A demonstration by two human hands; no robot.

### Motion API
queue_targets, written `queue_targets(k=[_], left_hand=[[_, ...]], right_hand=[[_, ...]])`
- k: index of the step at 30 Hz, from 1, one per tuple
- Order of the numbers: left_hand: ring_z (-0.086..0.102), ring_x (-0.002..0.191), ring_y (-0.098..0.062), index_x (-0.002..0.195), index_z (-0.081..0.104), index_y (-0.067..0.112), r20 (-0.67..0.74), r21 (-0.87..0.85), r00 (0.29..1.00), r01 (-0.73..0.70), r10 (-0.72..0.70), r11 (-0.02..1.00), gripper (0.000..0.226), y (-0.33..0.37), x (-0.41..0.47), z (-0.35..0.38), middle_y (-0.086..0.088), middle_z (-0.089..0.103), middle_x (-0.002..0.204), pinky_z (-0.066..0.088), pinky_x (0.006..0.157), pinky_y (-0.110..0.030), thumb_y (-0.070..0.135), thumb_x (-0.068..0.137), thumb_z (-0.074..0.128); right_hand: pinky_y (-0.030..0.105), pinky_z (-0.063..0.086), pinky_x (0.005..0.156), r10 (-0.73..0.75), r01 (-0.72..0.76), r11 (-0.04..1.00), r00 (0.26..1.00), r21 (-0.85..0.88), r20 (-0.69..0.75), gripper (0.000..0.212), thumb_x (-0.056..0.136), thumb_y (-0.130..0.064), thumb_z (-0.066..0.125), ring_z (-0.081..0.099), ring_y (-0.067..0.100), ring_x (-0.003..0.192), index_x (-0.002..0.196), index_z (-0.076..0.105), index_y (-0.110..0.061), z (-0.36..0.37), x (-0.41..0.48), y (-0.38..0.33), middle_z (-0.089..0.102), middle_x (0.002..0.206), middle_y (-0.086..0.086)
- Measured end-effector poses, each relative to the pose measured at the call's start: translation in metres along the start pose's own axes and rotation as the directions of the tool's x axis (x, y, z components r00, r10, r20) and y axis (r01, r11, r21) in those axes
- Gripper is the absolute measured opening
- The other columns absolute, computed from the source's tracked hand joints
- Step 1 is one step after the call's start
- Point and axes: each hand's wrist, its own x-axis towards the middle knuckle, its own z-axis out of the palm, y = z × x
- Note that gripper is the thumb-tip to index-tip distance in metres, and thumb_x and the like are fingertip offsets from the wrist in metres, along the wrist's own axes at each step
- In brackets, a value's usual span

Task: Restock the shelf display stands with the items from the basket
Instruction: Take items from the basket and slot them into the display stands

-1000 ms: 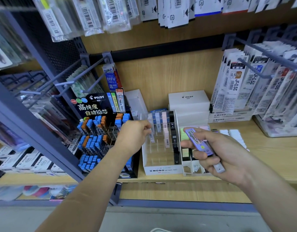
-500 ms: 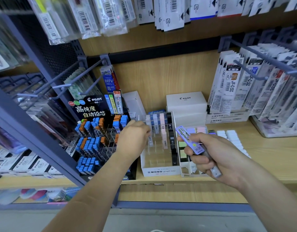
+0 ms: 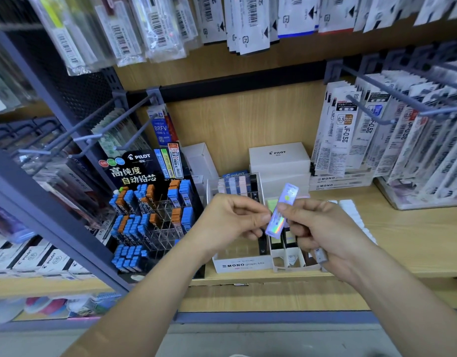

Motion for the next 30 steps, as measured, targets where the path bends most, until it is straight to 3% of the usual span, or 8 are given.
queue_targets(k=[6,10,13,18,21,24,28,30], left_hand=[[0.059,0.060,-0.014,0.118,0.063,0.017,0.020,-0.113,0.999,-0.024,0.026,0.993,0.032,0.008,-0.002,0.003,-0.002,0.062,0.070,0.051,0.057,-0.024,0.015,0.086,0.065],[0.059,0.056,-0.012,0.100,0.070,0.010,-0.007,-0.005,1.000,-0.024,0.024,1.000,0.014,0.007,-0.001,0.004,-0.007,0.065,0.069,0.052,0.055,-0.022,0.014,0.088,0.065],[0.061,0.053,-0.012,0.092,0.070,0.006,-0.102,-0.027,0.994,-0.036,0.033,0.999,0.007,0.004,0.002,-0.001,-0.008,0.068,0.067,0.053,0.055,-0.020,0.005,0.087,0.065],[0.064,0.061,-0.015,0.094,0.070,0.011,-0.181,0.070,0.980,-0.072,0.084,0.995,0.014,0.006,0.009,0.004,-0.013,0.069,0.078,0.057,0.063,-0.024,0.001,0.086,0.064],[0.063,0.059,-0.015,0.090,0.067,0.015,-0.183,0.094,0.976,-0.099,0.115,0.991,0.015,0.013,0.022,0.025,-0.004,0.068,0.070,0.055,0.065,-0.030,0.001,0.085,0.067],[0.063,0.062,-0.013,0.078,0.065,0.025,-0.143,0.253,0.965,-0.177,0.218,0.951,0.022,0.015,0.038,0.054,0.000,0.068,0.069,0.054,0.069,-0.031,0.005,0.081,0.072],[0.058,0.059,-0.002,0.077,0.072,0.021,-0.013,0.462,0.965,-0.225,0.261,0.858,0.010,0.004,0.046,0.094,0.012,0.065,0.065,0.048,0.064,-0.014,0.012,0.079,0.074],[0.061,0.064,-0.008,0.086,0.074,0.016,0.023,0.531,0.962,-0.243,0.273,0.812,0.006,-0.004,0.046,0.105,0.010,0.066,0.070,0.052,0.069,-0.020,0.014,0.081,0.073]], right_hand=[[0.016,0.023,0.037,0.002,0.035,0.973,0.987,-0.228,0.162,0.025,0.096,-0.027,0.057,0.037,0.005,0.043,0.093,0.071,-0.007,0.002,-0.008,0.002,0.052,0.053,-0.006],[0.020,0.019,0.041,0.036,0.015,0.952,0.986,-0.305,0.163,0.022,0.092,-0.031,0.062,0.031,0.007,0.044,0.092,0.073,-0.012,0.003,-0.008,0.003,0.046,0.051,-0.008],[0.017,0.022,0.036,0.123,-0.123,0.992,0.992,0.003,-0.029,0.007,0.093,-0.020,0.060,0.038,0.008,0.045,0.093,0.065,-0.015,-0.011,0.000,-0.002,0.050,0.067,0.000],[0.018,0.032,0.056,0.243,-0.091,0.804,0.952,0.588,-0.185,0.020,0.080,0.006,0.031,0.037,0.014,0.061,0.070,0.038,-0.010,-0.062,0.001,-0.022,0.039,0.073,0.006],[0.019,0.036,0.063,0.200,0.009,0.787,0.942,0.616,-0.268,0.036,0.075,0.017,0.021,0.043,0.016,0.071,0.084,0.046,-0.007,-0.082,0.001,-0.022,0.039,0.083,0.009],[0.021,0.049,0.068,0.113,0.085,0.827,0.943,0.556,-0.312,0.072,0.080,0.025,0.017,0.056,0.022,0.089,0.137,0.041,-0.012,-0.098,0.002,-0.021,0.046,0.098,0.018],[0.034,0.060,0.071,0.088,0.072,0.823,0.964,0.563,-0.252,0.065,0.089,0.025,0.025,0.063,0.030,0.093,0.144,0.037,-0.009,-0.111,-0.007,-0.028,0.052,0.101,0.024],[0.043,0.057,0.067,0.091,0.041,0.823,0.975,0.566,-0.204,0.061,0.091,0.023,0.029,0.067,0.035,0.091,0.140,0.038,-0.013,-0.116,-0.011,-0.027,0.059,0.103,0.024]])
